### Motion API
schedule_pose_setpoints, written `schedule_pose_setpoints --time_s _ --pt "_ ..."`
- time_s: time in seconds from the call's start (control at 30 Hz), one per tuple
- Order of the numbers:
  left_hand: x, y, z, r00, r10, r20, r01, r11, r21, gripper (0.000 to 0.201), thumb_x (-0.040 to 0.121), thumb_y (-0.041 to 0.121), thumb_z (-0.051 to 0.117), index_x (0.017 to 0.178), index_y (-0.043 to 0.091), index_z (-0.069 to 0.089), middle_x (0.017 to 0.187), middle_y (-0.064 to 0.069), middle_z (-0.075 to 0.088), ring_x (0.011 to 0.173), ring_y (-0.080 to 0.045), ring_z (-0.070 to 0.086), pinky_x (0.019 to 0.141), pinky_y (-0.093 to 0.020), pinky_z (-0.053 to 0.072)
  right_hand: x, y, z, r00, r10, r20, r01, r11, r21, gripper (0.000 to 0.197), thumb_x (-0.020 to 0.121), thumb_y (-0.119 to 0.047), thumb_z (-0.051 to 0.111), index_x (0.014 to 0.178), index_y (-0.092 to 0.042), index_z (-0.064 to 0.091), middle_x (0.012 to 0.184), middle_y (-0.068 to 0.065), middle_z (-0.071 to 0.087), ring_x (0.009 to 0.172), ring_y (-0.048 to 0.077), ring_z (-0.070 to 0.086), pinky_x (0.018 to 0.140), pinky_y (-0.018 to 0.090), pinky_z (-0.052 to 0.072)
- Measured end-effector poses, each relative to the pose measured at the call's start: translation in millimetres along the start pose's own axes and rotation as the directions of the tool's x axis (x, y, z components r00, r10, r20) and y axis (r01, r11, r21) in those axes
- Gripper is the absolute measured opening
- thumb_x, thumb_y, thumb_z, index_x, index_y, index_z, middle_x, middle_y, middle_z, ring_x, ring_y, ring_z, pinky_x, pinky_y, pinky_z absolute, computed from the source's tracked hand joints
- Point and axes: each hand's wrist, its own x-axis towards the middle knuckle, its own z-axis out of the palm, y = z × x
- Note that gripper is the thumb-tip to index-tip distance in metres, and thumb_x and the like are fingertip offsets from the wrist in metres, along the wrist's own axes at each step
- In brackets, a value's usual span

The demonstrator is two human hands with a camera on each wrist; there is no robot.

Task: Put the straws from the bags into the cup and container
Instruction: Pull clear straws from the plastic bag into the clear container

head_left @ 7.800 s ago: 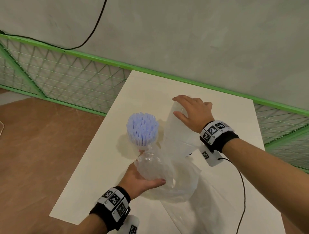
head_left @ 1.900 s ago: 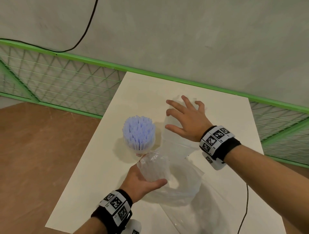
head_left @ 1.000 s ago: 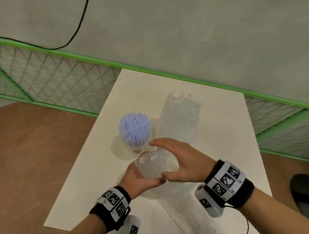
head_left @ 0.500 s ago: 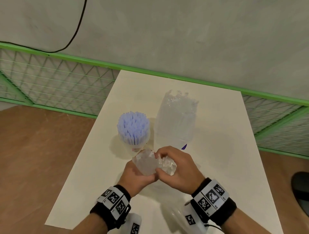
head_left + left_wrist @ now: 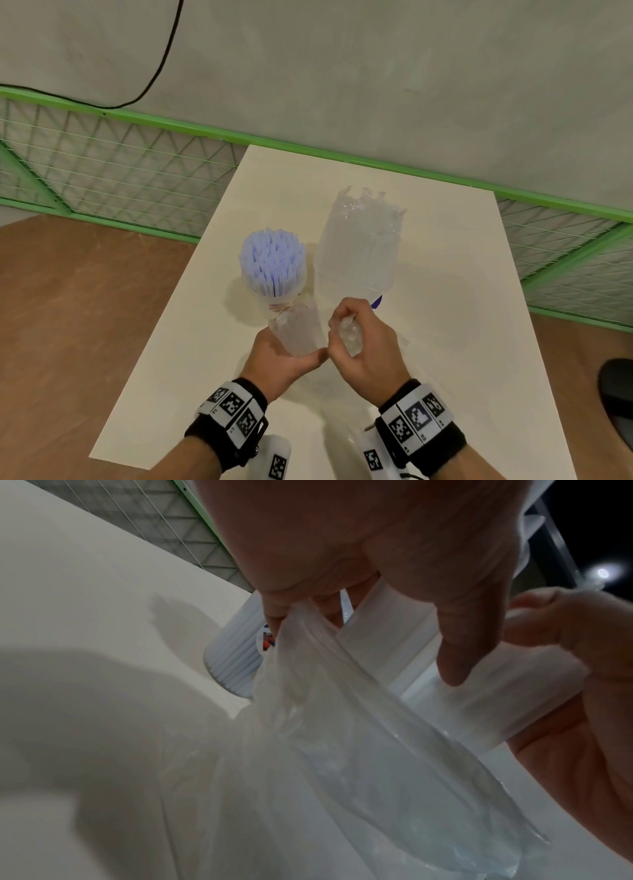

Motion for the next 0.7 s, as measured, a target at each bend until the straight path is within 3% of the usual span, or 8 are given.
schedule_pose_setpoints --time_s 0.07,0.13,0.2,0.3,0.4,0.5,0.6,0.7 --pt "0.2 -1.7 -1.7 1.000 -0.002 -0.020 0.002 1.000 0.007 0.049 0.066 0.012 0.090 0.107 0.019 0.066 0.096 0.005 0.075 0.093 -0.007 0.070 0.077 -0.017 0.053 0.4 3.4 -4.0 0.998 -0.057 -0.039 0.054 0.996 -0.076 0.034 0.083 -0.007 0.061 0.109 -0.027 0.053 0.094 -0.010 0.059 0.087 0.007 0.059 0.077 0.018 0.046" --pt "-0.4 -2.6 -2.7 0.999 -0.010 -0.038 0.010 1.000 0.012 0.049 0.065 0.012 0.090 0.107 0.021 0.066 0.095 0.009 0.075 0.091 -0.006 0.070 0.075 -0.014 0.052 0.6 9.4 -7.3 0.994 -0.105 -0.030 0.099 0.984 -0.151 0.022 0.086 -0.007 0.060 0.104 -0.019 0.059 0.096 -0.007 0.057 0.091 0.001 0.056 0.079 0.014 0.043" --pt "-0.3 -1.5 -2.4 0.999 -0.016 -0.044 0.016 1.000 0.011 0.049 0.065 0.013 0.091 0.106 0.021 0.067 0.094 0.009 0.075 0.090 -0.005 0.070 0.074 -0.013 0.051 0.9 15.4 -9.8 0.994 -0.104 0.011 0.104 0.974 -0.200 0.011 0.089 -0.013 0.063 0.098 -0.017 0.061 0.096 -0.007 0.058 0.092 -0.001 0.055 0.079 0.014 0.044" --pt "0.4 -1.5 -1.2 0.999 -0.021 -0.037 0.021 1.000 -0.002 0.052 0.060 0.021 0.090 0.107 0.020 0.067 0.095 0.007 0.075 0.091 -0.006 0.070 0.074 -0.014 0.053 4.4 17.9 -16.2 0.995 -0.094 0.026 0.097 0.970 -0.223 0.012 0.089 -0.020 0.071 0.096 -0.019 0.062 0.093 -0.014 0.063 0.088 -0.001 0.058 0.078 0.019 0.047" --pt "1.2 -0.2 -1.9 0.999 -0.030 -0.032 0.030 0.999 -0.023 0.056 0.056 0.027 0.089 0.107 0.019 0.068 0.094 0.009 0.076 0.091 -0.005 0.071 0.073 -0.012 0.052 14.9 4.6 -31.6 0.995 -0.042 -0.090 0.028 0.989 -0.146 0.015 0.083 -0.020 0.078 0.093 -0.019 0.066 0.088 -0.015 0.068 0.085 0.002 0.064 0.078 0.021 0.050" --pt "1.7 0.8 -3.6 0.999 -0.044 -0.027 0.043 0.999 -0.027 0.058 0.053 0.031 0.088 0.106 0.019 0.068 0.094 0.009 0.076 0.090 -0.004 0.071 0.072 -0.012 0.051 35.0 -21.4 -60.2 0.967 -0.026 -0.253 0.029 1.000 0.010 0.021 0.077 -0.012 0.082 0.091 -0.019 0.068 0.086 -0.009 0.072 0.083 0.009 0.069 0.082 0.030 0.055" --pt "1.6 1.0 -4.7 0.997 -0.072 -0.019 0.071 0.997 -0.026 0.050 0.057 0.024 0.089 0.103 0.019 0.070 0.091 0.007 0.077 0.088 -0.007 0.072 0.073 -0.015 0.051 62.7 -57.5 -100.1 0.915 -0.113 -0.387 0.182 0.973 0.146 0.026 0.077 0.001 0.080 0.093 -0.014 0.065 0.086 0.011 0.071 0.081 0.032 0.071 0.080 0.051 0.057" --pt "0.5 1.8 -4.5 0.997 -0.075 -0.024 0.075 0.997 -0.018 0.041 0.062 0.015 0.090 0.098 0.020 0.070 0.088 0.008 0.077 0.085 -0.006 0.072 0.069 -0.012 0.051 91.6 -86.5 -137.7 0.833 -0.205 -0.514 0.354 0.911 0.211 0.027 0.083 0.006 0.073 0.099 -0.009 0.058 0.089 0.022 0.066 0.073 0.041 0.069 0.072 0.052 0.058"
